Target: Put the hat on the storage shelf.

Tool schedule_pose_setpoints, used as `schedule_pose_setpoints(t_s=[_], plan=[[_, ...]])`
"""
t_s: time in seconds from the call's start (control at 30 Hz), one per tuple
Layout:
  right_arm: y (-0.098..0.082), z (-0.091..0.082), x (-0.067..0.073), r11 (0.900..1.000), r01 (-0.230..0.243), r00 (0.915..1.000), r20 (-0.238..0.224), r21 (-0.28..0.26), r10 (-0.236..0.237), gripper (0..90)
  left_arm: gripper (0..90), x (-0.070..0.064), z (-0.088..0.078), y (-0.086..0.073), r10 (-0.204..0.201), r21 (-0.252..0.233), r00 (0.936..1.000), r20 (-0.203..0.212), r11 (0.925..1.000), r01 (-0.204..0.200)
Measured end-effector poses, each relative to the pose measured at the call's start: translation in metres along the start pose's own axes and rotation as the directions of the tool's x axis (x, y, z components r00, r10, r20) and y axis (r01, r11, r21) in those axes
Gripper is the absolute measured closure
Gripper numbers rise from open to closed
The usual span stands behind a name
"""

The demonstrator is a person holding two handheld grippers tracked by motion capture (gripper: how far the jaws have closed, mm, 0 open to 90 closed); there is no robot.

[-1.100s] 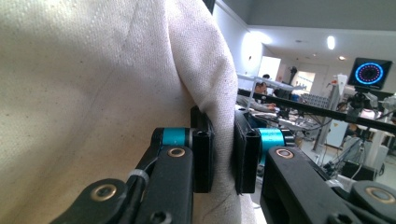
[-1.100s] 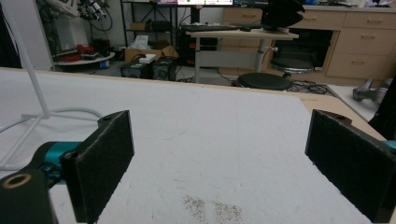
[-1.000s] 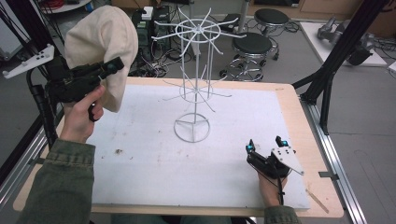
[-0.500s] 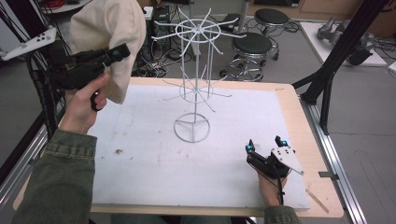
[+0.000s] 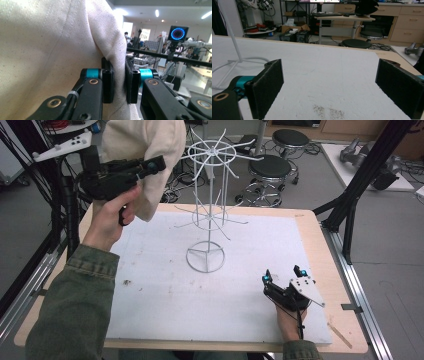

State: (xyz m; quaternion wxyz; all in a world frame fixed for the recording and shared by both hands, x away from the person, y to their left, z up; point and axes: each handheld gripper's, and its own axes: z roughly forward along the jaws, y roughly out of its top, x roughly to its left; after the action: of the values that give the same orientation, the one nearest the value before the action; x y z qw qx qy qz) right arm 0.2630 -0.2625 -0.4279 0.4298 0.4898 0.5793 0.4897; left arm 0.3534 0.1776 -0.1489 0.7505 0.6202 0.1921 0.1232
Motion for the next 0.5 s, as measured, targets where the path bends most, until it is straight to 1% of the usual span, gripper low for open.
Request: schedule_pose_setpoints(t_s=[0.07, 0.17, 0.23, 0.4, 0.5], plan=[[0.000, 0.000, 0.000, 1.000, 0.000, 1.0000, -0.002, -0.001, 0.000, 6.9, 79.5, 0.001, 0.006, 0.003, 0.002, 0.014, 1.0000, 0.003, 0.9999, -0.002], [0.000, 0.000, 0.000, 1.000, 0.001, 1.0000, -0.004, -0.001, -0.001, 6.9, 79.5, 0.000, 0.011, 0.008, 0.004, 0.016, 0.9999, 0.011, 0.9999, -0.004], [0.000, 0.000, 0.001, 1.000, -0.001, 1.0000, -0.008, 0.000, 0.001, 6.9, 79.4, 0.001, 0.014, 0.009, -0.004, 0.017, 0.9999, 0.014, 0.9998, 0.004], [0.000, -0.001, 0.001, 1.000, 0.008, 0.9999, -0.014, -0.005, -0.008, 6.9, 78.3, 0.002, 0.019, 0.010, -0.009, 0.044, 0.9999, -0.006, 0.9990, 0.010], [0.000, 0.000, 0.002, 1.000, 0.009, 0.9999, -0.014, -0.006, -0.009, 6.9, 77.8, 0.005, 0.019, 0.010, -0.029, 0.053, 0.9993, -0.022, 0.9981, 0.030]])
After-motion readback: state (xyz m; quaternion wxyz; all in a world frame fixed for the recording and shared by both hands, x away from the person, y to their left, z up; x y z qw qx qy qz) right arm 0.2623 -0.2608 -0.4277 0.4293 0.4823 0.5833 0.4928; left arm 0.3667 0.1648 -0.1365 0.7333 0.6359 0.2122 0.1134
